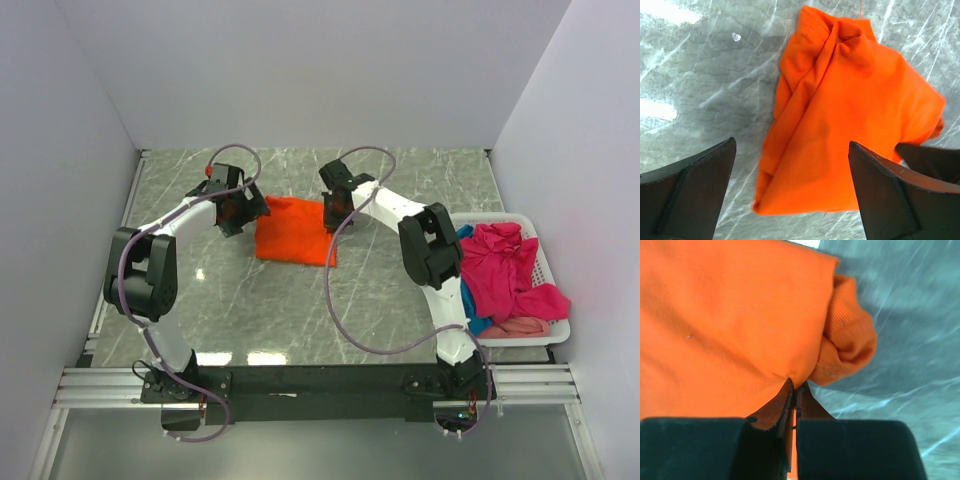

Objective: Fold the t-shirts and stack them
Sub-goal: Neatly place the folded tshirt to the corner

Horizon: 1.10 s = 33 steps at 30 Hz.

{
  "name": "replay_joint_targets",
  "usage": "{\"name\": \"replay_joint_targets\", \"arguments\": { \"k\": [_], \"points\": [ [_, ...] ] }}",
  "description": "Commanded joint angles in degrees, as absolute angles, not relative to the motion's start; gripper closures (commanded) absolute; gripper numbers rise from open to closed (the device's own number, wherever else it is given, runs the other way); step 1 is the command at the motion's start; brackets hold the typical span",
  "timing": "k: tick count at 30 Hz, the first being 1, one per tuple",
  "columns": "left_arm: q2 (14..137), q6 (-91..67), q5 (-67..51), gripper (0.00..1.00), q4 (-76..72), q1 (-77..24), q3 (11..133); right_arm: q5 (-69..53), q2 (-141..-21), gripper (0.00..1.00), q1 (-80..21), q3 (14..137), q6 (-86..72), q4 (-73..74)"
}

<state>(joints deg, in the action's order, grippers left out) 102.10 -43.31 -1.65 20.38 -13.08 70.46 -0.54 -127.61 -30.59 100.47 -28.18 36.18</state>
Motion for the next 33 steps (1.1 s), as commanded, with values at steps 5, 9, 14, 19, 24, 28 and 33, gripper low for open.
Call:
{"name": "replay_joint_targets", "arguments": {
  "k": [5, 9, 14, 19, 24, 28, 33],
  "points": [
    [98.09, -41.92, 1.76, 0.01, 20.74, -12.75, 69.79, 11.23, -130.96, 1.00, -25.93, 112.67, -14.18, 44.82],
    [97.12, -42.62, 5.08, 0.01, 21.18, -12.74, 69.35, 14.67, -129.82, 1.00, -22.16, 114.26, -6.96, 45.70],
    [95.36, -42.10, 6.24, 0.01, 21.26, -12.57, 68.99, 19.50, -129.81, 1.00, -16.09, 114.61, 4.02, 43.07],
    [93.44, -42.01, 6.77, 0.01, 21.36, -12.57, 68.47, 22.58, -132.88, 1.00, -10.29, 121.98, 8.96, 44.20],
    [92.20, -42.01, 7.73, 0.01, 20.57, -12.57, 67.76, 25.05, -133.07, 1.00, -4.58, 123.49, 14.49, 40.80],
    [92.55, -40.96, 7.47, 0.01, 21.09, -12.39, 69.43, 24.69, -134.55, 1.00, -1.06, 125.33, 18.01, 38.94],
    [91.67, -40.61, 8.26, 0.01, 20.57, -12.31, 69.52, 25.84, -136.22, 1.00, 3.07, 126.91, 20.74, 34.03]
  ]
}}
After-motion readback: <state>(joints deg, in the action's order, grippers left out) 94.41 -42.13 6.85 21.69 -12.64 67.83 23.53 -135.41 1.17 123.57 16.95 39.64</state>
